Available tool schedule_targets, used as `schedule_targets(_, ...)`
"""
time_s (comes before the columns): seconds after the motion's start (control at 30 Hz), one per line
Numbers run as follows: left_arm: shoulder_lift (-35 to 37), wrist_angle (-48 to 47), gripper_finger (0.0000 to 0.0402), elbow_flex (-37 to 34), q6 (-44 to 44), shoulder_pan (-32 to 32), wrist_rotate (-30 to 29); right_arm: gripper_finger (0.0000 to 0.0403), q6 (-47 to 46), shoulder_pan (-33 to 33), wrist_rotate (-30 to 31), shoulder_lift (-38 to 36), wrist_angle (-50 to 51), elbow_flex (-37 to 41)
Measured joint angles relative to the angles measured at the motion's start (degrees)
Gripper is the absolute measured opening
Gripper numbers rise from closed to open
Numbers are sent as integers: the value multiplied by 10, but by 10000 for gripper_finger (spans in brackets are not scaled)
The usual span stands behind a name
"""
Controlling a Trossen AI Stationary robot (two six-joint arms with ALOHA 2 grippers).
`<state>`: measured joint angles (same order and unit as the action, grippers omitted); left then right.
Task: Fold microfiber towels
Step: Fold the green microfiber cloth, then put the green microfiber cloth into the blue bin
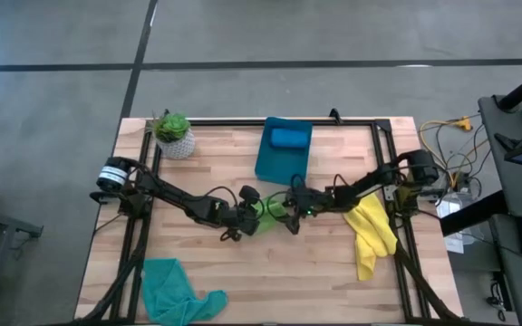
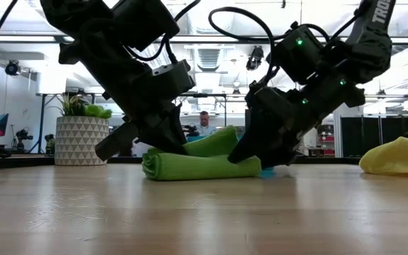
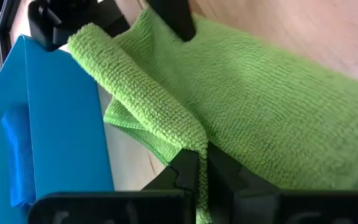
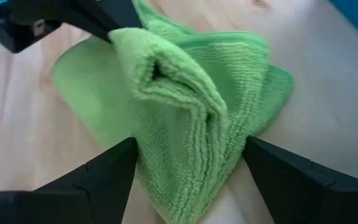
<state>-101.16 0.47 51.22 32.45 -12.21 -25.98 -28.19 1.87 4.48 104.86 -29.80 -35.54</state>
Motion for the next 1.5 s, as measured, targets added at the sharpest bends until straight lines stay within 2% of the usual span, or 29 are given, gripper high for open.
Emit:
schedule_targets(0.4,0,0,0,-1,-8,0,4,286,55,-5,14,-61,46,3)
schedule_targets(0.73,1,-5,2,0,-179,20,17,281,30,-1,-14,-100,72,3)
schedule_targets(0.9,5,-7,46,1,-236,27,16,276,3,1,-37,-102,72,3)
schedule_targets(1.03,30,-14,103,1,-271,29,-44,276,-18,2,-66,-103,72,3)
schedule_targets(1.1,48,-16,132,2,-296,36,-52,275,-26,3,-80,-106,74,2)
schedule_targets(1.17,70,-25,157,3,-345,51,-22,274,-37,5,-90,-108,74,2)
schedule_targets(1.3,94,-59,193,0,-455,100,123,274,-54,10,-98,-121,90,2)
schedule_targets(1.43,95,-54,205,3,-456,132,265,274,-48,19,-105,-138,95,2)
schedule_targets(1.5,86,-49,203,9,-452,135,295,273,-31,29,-106,-143,91,2)
